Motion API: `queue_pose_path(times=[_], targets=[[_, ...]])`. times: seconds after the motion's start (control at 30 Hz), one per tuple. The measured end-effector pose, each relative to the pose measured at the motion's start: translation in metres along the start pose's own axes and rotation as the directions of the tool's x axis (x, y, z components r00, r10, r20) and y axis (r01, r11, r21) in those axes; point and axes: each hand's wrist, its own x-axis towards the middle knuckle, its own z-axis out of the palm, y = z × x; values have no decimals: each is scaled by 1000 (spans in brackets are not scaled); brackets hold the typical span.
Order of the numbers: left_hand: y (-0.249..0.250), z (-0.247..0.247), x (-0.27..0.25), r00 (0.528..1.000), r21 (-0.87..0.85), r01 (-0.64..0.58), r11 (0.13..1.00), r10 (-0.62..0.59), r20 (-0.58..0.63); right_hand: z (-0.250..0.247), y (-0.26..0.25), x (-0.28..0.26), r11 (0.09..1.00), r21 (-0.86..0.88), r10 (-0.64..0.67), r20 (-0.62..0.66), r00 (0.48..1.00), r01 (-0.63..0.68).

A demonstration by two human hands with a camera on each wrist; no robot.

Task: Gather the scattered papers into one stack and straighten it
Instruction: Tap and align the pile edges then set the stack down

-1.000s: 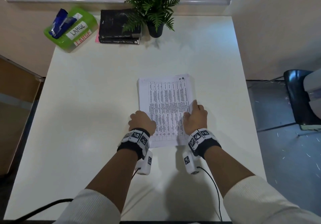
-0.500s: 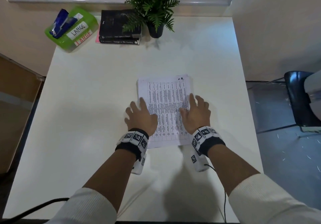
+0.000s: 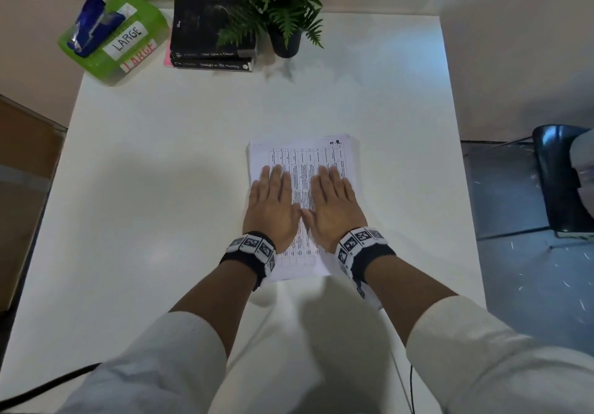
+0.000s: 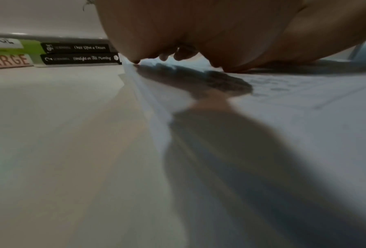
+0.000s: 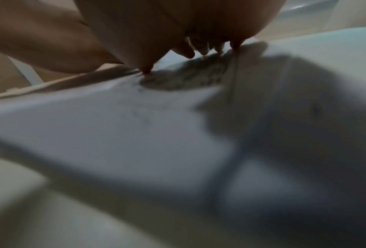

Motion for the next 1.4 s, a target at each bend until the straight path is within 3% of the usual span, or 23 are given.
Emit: queue_pose_path(times=[0.63, 0.9, 1.1, 1.23, 1.4], targets=[[0, 23, 7, 998, -16, 61, 998, -62, -6, 23, 8, 8, 1000, 5, 24, 4, 1000, -24], [-3, -9, 12, 998, -40, 55, 998, -53, 36, -7, 0, 12, 999, 41, 29, 70, 997, -32], [-2, -34, 53, 1000, -41, 19, 999, -20, -23, -48, 10, 51, 997, -73, 1, -20, 1000, -3], [-10, -21, 67, 998, -65, 23, 998, -20, 58, -26, 22, 60, 998, -67, -13, 69, 998, 18], [-19, -5, 65, 1000, -64, 10, 998, -8, 25, -9, 27, 60, 998, -56, -21, 69, 997, 25]])
